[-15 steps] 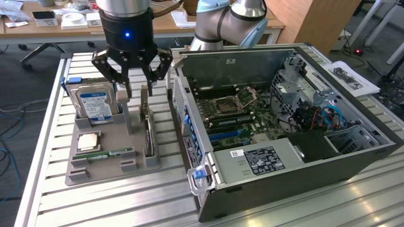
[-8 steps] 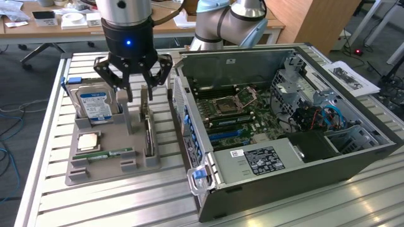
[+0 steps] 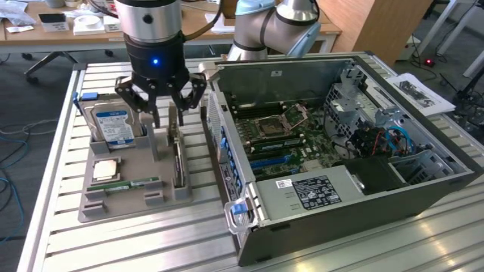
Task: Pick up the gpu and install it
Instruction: 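Pick up the gpu and move the gpu toward the slot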
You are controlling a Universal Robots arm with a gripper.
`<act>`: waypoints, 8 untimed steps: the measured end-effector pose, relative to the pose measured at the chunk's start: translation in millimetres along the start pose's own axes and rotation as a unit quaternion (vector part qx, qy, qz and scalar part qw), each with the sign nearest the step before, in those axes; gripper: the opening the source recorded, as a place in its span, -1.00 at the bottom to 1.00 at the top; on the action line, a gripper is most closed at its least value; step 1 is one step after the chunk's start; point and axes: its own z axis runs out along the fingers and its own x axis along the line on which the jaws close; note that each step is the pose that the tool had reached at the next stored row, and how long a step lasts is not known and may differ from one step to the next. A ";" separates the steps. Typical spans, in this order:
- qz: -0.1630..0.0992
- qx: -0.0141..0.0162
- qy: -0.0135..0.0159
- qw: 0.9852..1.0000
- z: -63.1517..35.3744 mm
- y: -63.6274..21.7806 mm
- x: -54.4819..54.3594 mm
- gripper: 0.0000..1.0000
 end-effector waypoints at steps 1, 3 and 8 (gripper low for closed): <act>0.000 0.000 0.000 1.000 1.8 -0.1 0.0 -0.05; 0.000 0.000 0.000 1.000 5.5 -0.2 0.1 -0.05; 0.000 0.000 0.000 1.000 14.6 -0.7 0.3 -0.05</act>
